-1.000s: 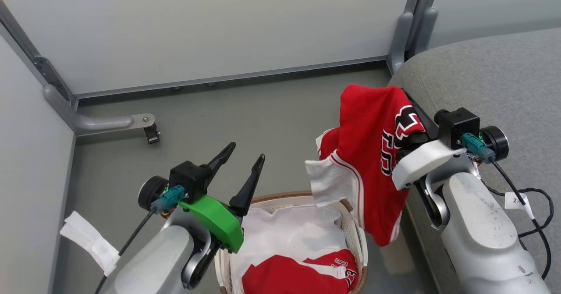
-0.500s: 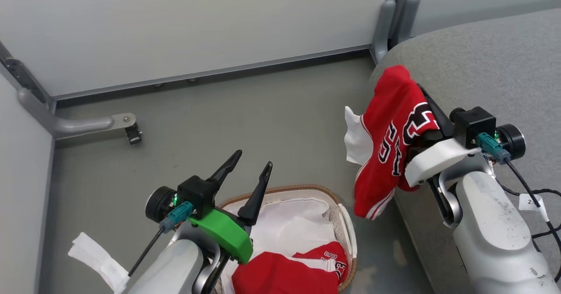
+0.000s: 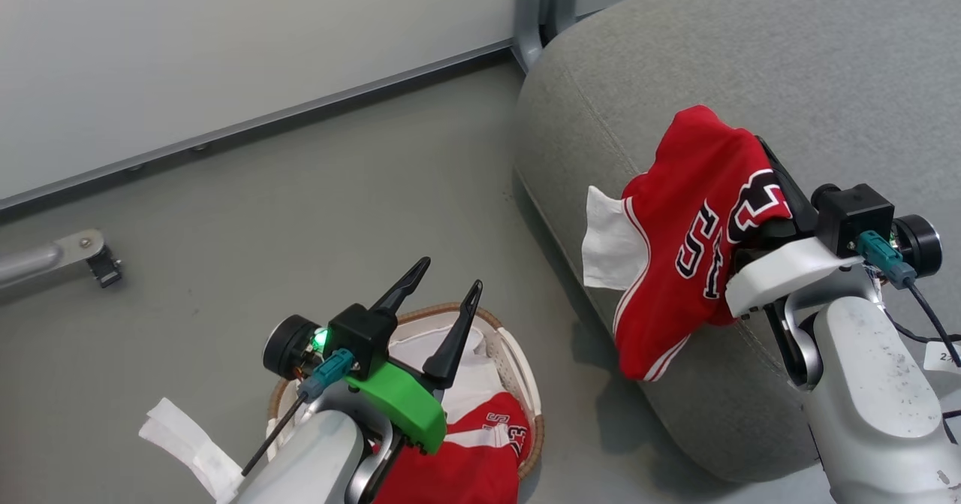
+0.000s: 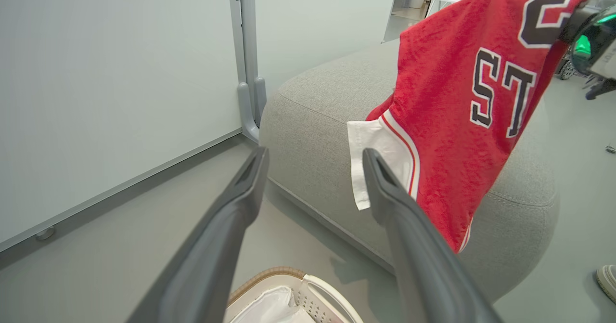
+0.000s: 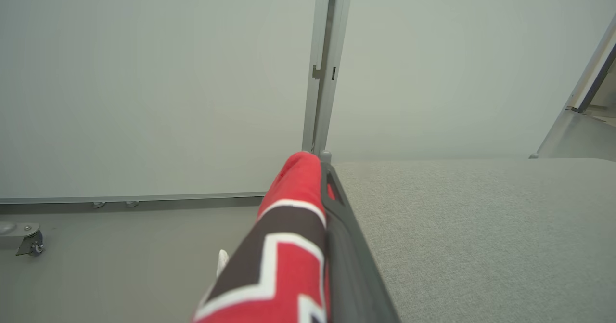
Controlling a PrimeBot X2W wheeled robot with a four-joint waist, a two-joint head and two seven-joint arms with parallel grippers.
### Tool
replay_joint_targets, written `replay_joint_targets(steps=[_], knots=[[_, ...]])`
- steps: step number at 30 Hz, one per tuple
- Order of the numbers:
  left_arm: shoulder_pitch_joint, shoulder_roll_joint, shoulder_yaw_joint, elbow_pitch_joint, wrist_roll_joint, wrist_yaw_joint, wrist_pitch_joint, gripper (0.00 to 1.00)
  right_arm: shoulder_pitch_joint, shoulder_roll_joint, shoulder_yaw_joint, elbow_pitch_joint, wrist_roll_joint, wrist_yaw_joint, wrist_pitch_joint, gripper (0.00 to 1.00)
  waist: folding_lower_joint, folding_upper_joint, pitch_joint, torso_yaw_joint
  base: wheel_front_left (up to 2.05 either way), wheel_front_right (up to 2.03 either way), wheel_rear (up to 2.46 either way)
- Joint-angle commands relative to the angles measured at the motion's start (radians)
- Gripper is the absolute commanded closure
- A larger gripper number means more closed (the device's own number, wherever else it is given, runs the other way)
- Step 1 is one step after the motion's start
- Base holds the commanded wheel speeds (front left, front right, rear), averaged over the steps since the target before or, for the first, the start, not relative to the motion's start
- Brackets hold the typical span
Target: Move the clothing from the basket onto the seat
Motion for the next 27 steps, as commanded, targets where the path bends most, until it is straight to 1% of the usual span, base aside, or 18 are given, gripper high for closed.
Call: replay_joint_targets(steps=[1, 4, 7, 11, 14, 17, 22, 27], knots=[[-0.021, 0.004, 0.003, 0.001, 0.013, -0.005, -0.001, 0.0, 0.014, 0.003, -0.003, -0.007, -0.006, -0.001, -0.005, 1.0, 0.0, -0.0001, 0.052, -0.088, 0.0, 0.0, 0.0], [-0.024, 0.002, 0.0, 0.006, 0.023, -0.007, -0.001, 0.0, 0.014, 0.005, -0.009, -0.011, -0.005, -0.001, -0.005, 1.0, 0.0, -0.0001, 0.068, -0.111, 0.0, 0.0, 0.0], [-0.032, 0.0, -0.005, 0.009, 0.028, -0.007, -0.001, 0.0, 0.016, 0.005, -0.013, -0.01, -0.003, -0.001, -0.005, 1.0, 0.0, -0.0001, 0.08, -0.118, 0.0, 0.0, 0.0], [-0.042, -0.004, -0.007, 0.002, 0.032, -0.007, -0.001, 0.0, 0.005, -0.013, -0.016, -0.008, -0.009, -0.001, -0.005, 1.0, 0.0, -0.0001, 0.097, -0.106, 0.0, 0.0, 0.0], [-0.052, 0.0, -0.014, -0.004, 0.033, -0.007, -0.001, 0.0, -0.025, -0.034, -0.016, -0.008, -0.013, -0.001, -0.005, 1.0, 0.0, -0.0001, 0.117, -0.082, 0.0, 0.0, 0.0], [-0.072, 0.004, -0.023, -0.01, 0.037, -0.007, -0.001, 0.0, -0.072, -0.071, -0.019, -0.003, -0.019, -0.001, -0.005, 1.0, 0.0, -0.0001, 0.144, -0.048, 0.0, 0.0, 0.0], [-0.107, -0.002, -0.033, -0.026, 0.041, -0.007, -0.001, 0.0, -0.206, -0.149, -0.032, 0.021, -0.018, -0.001, -0.005, 1.0, 0.0, -0.0001, 0.202, 0.023, 0.0, 0.0, 0.0], [-0.146, -0.016, -0.043, -0.046, 0.045, -0.007, -0.001, 0.0, -0.369, -0.276, -0.041, 0.076, -0.041, -0.001, -0.005, 1.0, 0.0, -0.0001, 0.263, 0.105, 0.0, 0.0, 0.0]])
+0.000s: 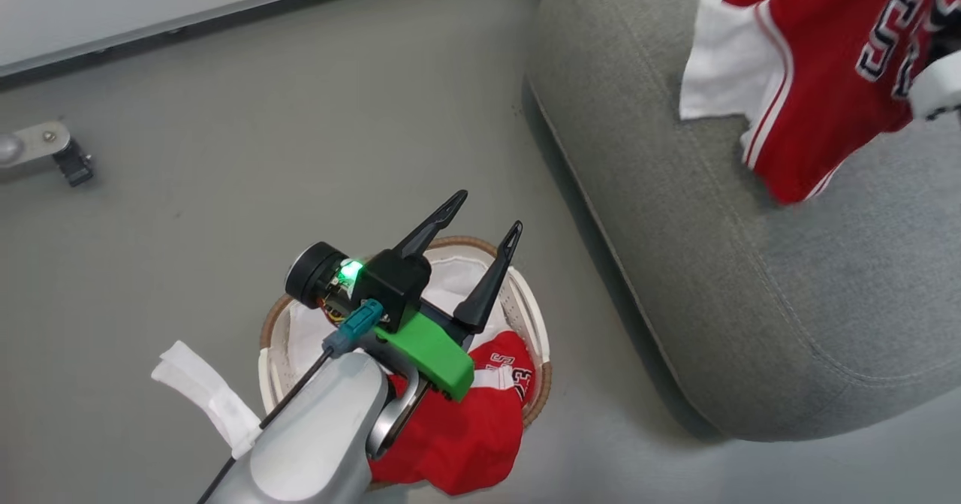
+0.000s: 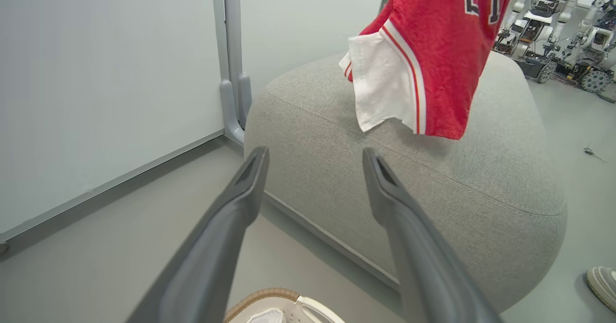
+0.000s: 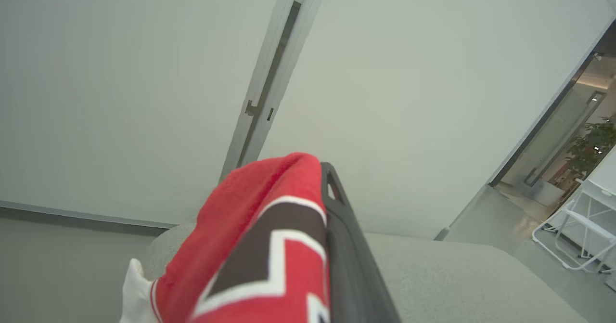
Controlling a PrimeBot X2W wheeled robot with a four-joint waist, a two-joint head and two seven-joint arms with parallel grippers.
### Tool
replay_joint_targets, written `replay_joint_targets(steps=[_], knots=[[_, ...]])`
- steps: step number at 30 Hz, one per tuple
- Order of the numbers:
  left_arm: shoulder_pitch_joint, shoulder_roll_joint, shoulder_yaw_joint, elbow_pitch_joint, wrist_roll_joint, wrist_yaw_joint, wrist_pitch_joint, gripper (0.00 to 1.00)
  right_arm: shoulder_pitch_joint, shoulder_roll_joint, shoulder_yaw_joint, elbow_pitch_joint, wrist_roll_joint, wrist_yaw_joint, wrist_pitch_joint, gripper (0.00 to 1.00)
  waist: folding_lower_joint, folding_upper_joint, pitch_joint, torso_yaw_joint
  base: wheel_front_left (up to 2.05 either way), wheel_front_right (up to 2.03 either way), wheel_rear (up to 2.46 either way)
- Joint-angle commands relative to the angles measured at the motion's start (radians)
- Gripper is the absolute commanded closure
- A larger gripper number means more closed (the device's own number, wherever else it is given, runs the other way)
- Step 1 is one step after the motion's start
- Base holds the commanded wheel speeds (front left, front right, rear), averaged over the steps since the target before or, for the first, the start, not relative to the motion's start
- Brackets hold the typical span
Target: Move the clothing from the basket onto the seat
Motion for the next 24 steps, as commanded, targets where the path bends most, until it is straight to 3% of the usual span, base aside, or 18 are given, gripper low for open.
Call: replay_joint_targets(steps=[1, 9, 13, 19, 24], knots=[[-0.025, -0.005, -0.006, -0.008, 0.006, -0.003, -0.001, 0.0, -0.048, -0.037, -0.013, 0.017, -0.016, -0.001, -0.005, 1.0, 0.0, -0.0001, 0.084, 0.098, 0.0, 0.0, 0.0], [-0.074, -0.021, -0.038, -0.051, 0.016, -0.002, -0.001, 0.0, -0.332, -0.243, -0.109, 0.141, -0.052, -0.001, 0.03, 1.0, 0.0, -0.0001, 0.194, 0.214, 0.0, 0.0, 0.0], [-0.094, -0.022, -0.039, -0.078, 0.025, -0.003, -0.001, 0.0, -0.414, -0.302, -0.144, 0.17, -0.098, -0.001, 0.06, 1.0, 0.0, -0.0001, 0.251, 0.251, 0.0, 0.0, 0.0], [-0.117, -0.014, -0.067, -0.105, 0.051, -0.003, -0.001, 0.0, -0.436, -0.313, -0.233, 0.278, -0.157, -0.001, 0.065, 1.0, 0.0, -0.0001, 0.335, 0.275, 0.0, 0.0, 0.0], [-0.144, -0.006, -0.097, -0.1, 0.058, -0.003, -0.001, 0.0, -0.396, -0.26, -0.306, 0.391, -0.193, -0.001, 0.031, 1.0, 0.0, -0.0001, 0.391, 0.266, 0.0, 0.0, 0.0]])
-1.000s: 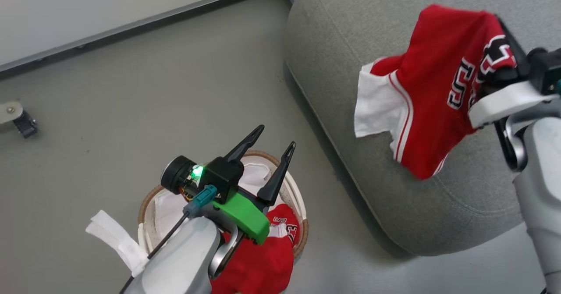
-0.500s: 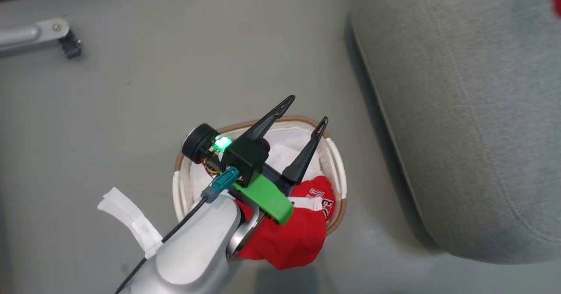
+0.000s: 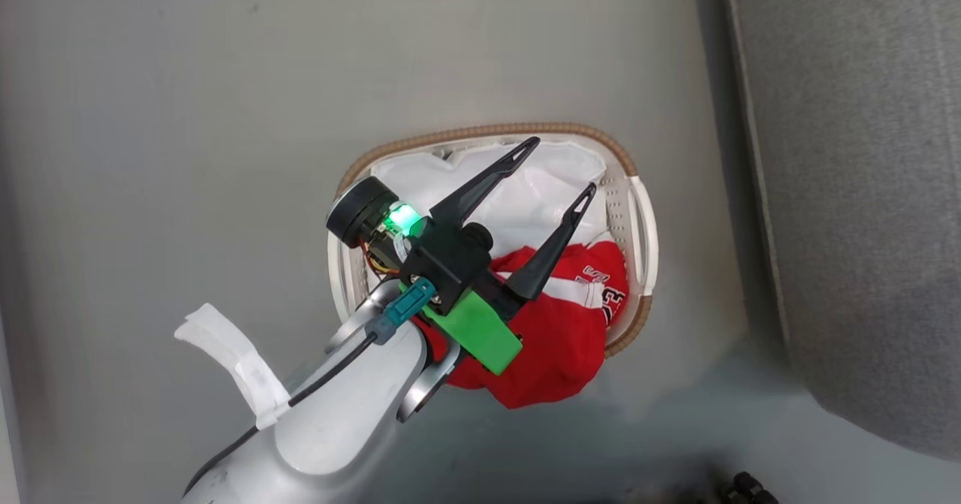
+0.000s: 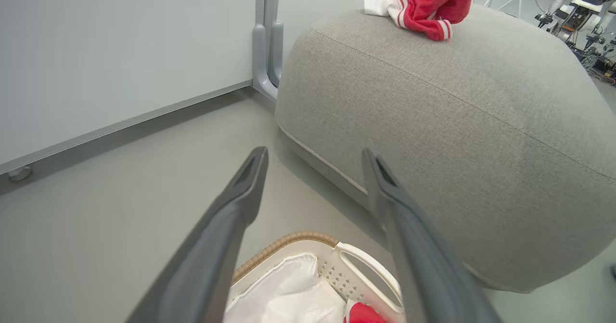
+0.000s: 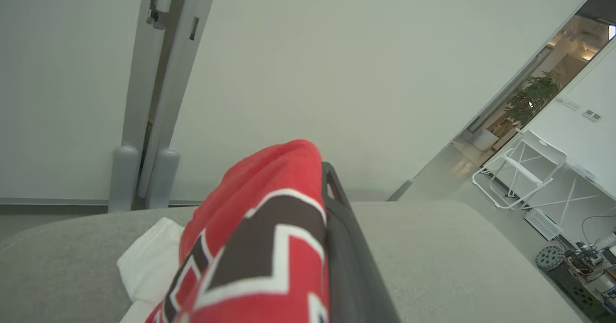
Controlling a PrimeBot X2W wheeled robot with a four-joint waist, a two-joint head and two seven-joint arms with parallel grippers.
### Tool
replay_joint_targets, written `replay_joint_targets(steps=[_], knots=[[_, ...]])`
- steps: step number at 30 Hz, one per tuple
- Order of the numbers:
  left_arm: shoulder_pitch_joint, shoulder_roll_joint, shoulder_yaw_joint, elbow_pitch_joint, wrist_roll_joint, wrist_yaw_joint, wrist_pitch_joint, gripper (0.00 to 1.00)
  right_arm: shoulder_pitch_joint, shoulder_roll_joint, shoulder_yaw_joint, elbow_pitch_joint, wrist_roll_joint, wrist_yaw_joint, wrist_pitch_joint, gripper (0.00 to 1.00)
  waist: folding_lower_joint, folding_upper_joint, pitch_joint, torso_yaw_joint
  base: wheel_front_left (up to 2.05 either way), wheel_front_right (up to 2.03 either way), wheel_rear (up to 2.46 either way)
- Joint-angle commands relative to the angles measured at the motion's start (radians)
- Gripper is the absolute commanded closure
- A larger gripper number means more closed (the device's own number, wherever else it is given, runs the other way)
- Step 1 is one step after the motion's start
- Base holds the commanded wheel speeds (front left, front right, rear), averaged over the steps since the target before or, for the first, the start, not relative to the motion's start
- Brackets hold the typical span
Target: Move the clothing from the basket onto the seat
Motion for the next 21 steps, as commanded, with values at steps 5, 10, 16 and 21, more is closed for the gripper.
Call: replay_joint_targets(steps=[5, 10, 16, 21], knots=[[-0.033, 0.019, -0.006, 0.009, 0.008, -0.002, -0.001, 0.0, 0.045, 0.062, -0.039, 0.078, -0.052, -0.001, -0.032, 1.0, -0.0002, -0.0001, 0.097, -0.002, 0.0, 0.0, 0.0], [-0.041, 0.036, -0.016, 0.027, 0.01, -0.002, -0.001, 0.0, 0.075, 0.109, -0.057, 0.099, -0.082, -0.001, -0.041, 1.0, -0.0002, -0.0001, 0.104, -0.035, 0.0, 0.0, 0.0], [-0.034, 0.041, -0.006, 0.037, -0.014, -0.002, -0.001, 0.0, 0.138, 0.162, -0.05, 0.012, -0.045, -0.001, -0.042, 0.0, -0.0002, -0.0001, 0.094, -0.072, 0.0, 0.0, 0.0], [-0.025, 0.036, -0.002, 0.041, -0.032, -0.002, -0.001, 0.0, 0.216, 0.193, -0.014, -0.057, -0.019, -0.001, -0.043, 0.0, -0.0002, -0.0001, 0.07, -0.097, 0.0, 0.0, 0.0]])
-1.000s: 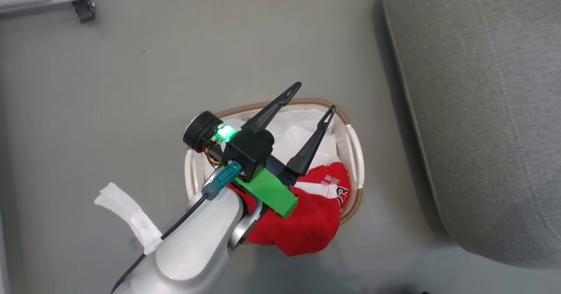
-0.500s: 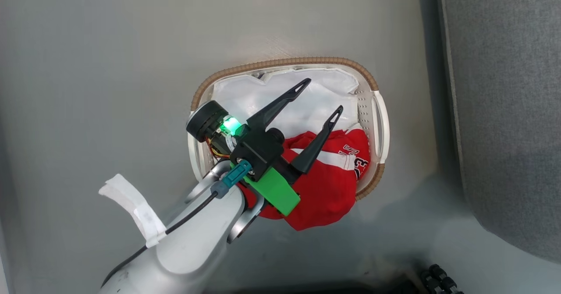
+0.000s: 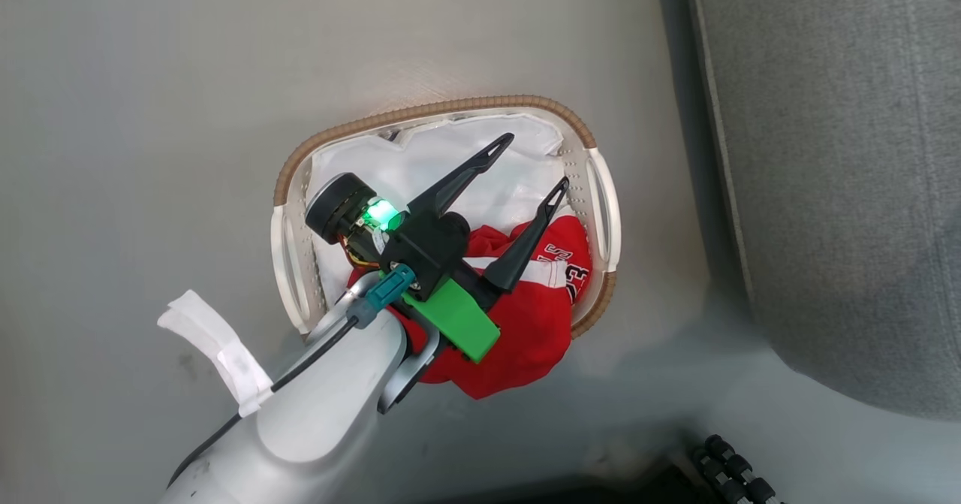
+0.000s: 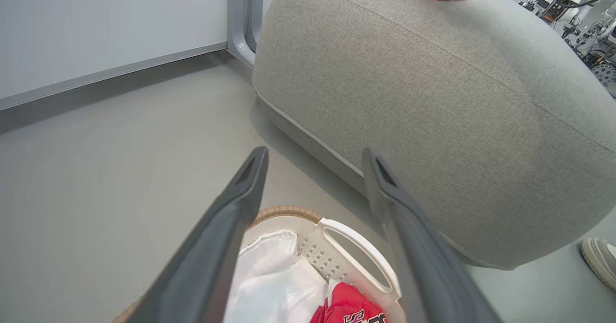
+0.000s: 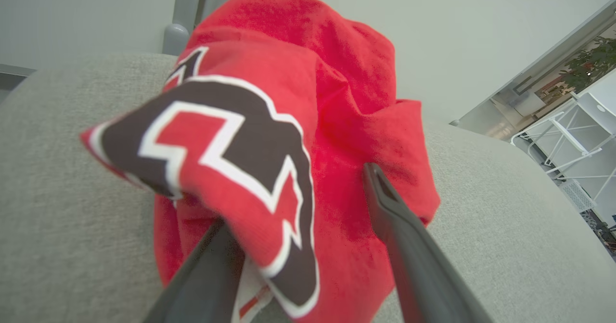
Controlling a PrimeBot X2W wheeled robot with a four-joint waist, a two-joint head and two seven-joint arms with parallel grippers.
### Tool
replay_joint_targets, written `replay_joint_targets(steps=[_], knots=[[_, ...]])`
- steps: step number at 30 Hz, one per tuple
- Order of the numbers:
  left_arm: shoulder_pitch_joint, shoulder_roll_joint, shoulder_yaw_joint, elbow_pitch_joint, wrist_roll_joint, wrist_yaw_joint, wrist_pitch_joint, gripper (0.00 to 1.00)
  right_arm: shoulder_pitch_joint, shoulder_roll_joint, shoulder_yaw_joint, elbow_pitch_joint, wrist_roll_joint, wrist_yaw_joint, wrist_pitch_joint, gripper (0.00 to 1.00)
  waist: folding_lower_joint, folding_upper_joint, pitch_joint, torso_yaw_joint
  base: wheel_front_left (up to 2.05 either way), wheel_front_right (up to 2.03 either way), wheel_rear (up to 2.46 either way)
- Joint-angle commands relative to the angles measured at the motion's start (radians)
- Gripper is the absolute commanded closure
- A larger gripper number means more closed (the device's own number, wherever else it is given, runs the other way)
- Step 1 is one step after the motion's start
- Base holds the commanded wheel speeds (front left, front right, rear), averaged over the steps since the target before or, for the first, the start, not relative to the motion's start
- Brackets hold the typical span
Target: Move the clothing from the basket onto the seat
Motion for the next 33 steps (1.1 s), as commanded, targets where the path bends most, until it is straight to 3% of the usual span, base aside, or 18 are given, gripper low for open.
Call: replay_joint_targets(steps=[1, 12, 23, 33], knots=[[0.001, 0.002, 0.006, 0.002, -0.007, -0.002, -0.001, 0.0, 0.037, 0.014, 0.016, -0.019, 0.012, -0.001, -0.005, 0.0, -0.0001, -0.0001, -0.023, -0.017, 0.0, 0.0, 0.0], [0.044, -0.014, 0.055, 0.01, -0.052, -0.002, -0.001, 0.0, 0.244, 0.042, 0.064, -0.169, 0.064, -0.001, -0.005, 0.0, -0.0001, -0.0001, -0.164, -0.022, 0.0, 0.0, 0.0], [0.154, -0.045, 0.196, 0.034, -0.033, -0.001, -0.001, 0.0, 0.295, 0.026, 0.132, -0.192, 0.116, -0.001, -0.005, 0.0, -0.0001, -0.0001, -0.363, 0.048, 0.0, 0.0, 0.0], [0.272, -0.068, 0.39, 0.025, 0.0, 0.006, -0.001, 0.0, 0.311, 0.124, 0.21, -0.171, 0.181, -0.001, -0.005, 0.0, -0.0001, -0.0001, -0.511, 0.119, 0.0, 0.0, 0.0]])
